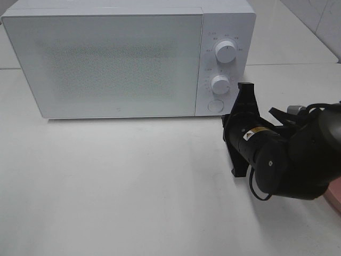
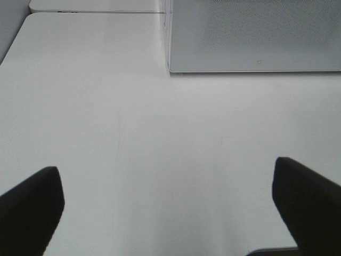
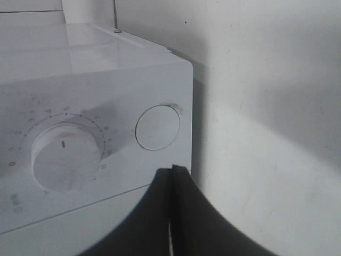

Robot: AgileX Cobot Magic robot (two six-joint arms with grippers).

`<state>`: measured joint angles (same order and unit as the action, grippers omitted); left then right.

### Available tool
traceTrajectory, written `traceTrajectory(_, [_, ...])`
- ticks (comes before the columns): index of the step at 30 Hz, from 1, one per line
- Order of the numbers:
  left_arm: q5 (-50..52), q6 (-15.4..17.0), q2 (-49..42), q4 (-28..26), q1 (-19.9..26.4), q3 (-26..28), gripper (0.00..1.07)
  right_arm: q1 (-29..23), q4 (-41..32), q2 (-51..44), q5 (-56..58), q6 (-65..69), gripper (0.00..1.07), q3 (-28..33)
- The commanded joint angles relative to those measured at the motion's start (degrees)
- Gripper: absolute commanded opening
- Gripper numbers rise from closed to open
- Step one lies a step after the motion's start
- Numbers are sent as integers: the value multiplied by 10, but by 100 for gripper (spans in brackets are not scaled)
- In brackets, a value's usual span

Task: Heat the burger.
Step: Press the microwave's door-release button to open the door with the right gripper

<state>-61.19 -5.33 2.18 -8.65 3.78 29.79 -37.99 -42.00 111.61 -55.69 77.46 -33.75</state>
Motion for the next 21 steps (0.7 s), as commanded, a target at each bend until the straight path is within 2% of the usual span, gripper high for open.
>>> traceTrajectory(1, [-1,-2,0,-5,2,-2,100,10,15,8,11,-5,0,-18])
traceTrajectory(11, [-1,-2,0,-5,2,-2,100,47,45,48,46,-5,0,-88])
traceTrajectory(21, [-1,-2,0,-5,2,-2,100,60,50,80,62,-3,0,-132])
